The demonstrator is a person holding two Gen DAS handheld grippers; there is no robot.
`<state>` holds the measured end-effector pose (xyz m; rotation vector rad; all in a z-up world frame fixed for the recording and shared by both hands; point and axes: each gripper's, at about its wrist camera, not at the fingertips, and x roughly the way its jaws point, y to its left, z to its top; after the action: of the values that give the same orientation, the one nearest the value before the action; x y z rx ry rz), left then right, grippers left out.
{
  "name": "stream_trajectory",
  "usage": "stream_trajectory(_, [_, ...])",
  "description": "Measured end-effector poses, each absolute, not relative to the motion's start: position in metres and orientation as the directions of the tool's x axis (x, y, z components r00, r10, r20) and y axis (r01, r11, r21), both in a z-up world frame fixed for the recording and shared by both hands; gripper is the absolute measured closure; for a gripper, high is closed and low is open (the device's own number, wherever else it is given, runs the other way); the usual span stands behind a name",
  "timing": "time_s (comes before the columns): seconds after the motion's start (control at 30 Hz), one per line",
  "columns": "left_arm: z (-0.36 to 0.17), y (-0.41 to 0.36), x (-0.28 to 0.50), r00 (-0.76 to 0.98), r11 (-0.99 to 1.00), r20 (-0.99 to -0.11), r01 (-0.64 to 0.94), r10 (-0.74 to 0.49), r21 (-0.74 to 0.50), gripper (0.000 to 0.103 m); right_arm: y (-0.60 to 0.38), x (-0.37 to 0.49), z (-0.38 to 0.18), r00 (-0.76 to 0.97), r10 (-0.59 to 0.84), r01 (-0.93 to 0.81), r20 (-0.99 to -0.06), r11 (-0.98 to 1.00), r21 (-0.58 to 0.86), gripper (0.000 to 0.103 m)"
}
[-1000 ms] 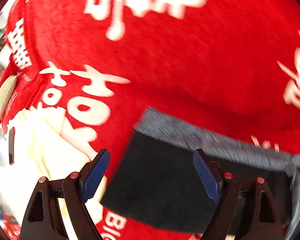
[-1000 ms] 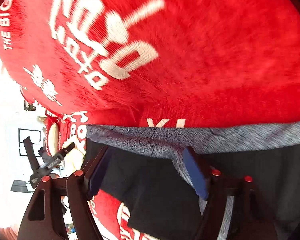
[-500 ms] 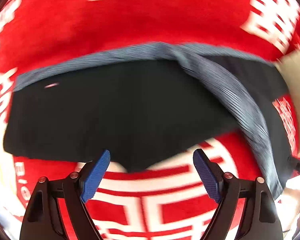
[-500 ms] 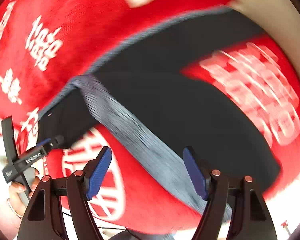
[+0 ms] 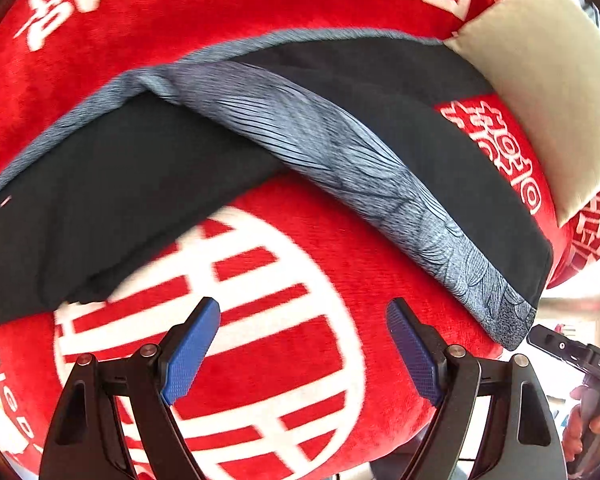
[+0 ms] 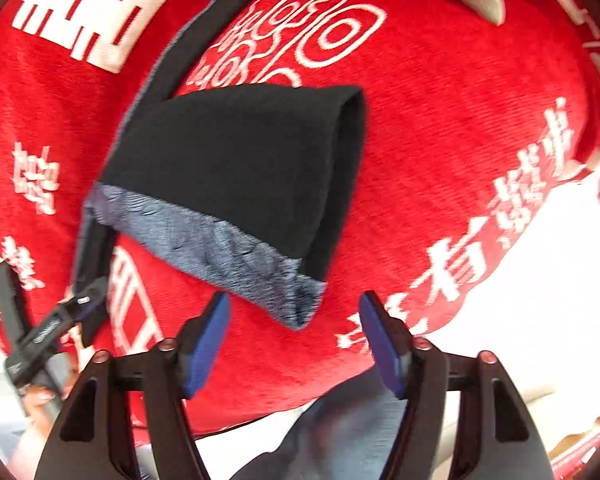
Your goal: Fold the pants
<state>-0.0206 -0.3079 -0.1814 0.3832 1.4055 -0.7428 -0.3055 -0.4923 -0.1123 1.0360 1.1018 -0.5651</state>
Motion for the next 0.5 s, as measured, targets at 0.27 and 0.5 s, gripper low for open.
stream_trajectory(0.27, [-0.2, -0.33, -0.026, -0.02, 0.767, -0.986, 0.626, -0.167, -0.143, 0.017, -0.497, -0.268, -0.13, 0.397, 0.31, 0.707, -0.864, 0.497, 0.503, 0.1])
stream_trajectory(0.5, [-0.177, -0.351, -0.001, 0.059, 0.833, -0.987, 0.545, -0.147, -0.091, 0.017, -0.576, -0.191, -0.028, 0.48, 0.256, 0.551, -0.839, 0.656, 0.516, 0.1])
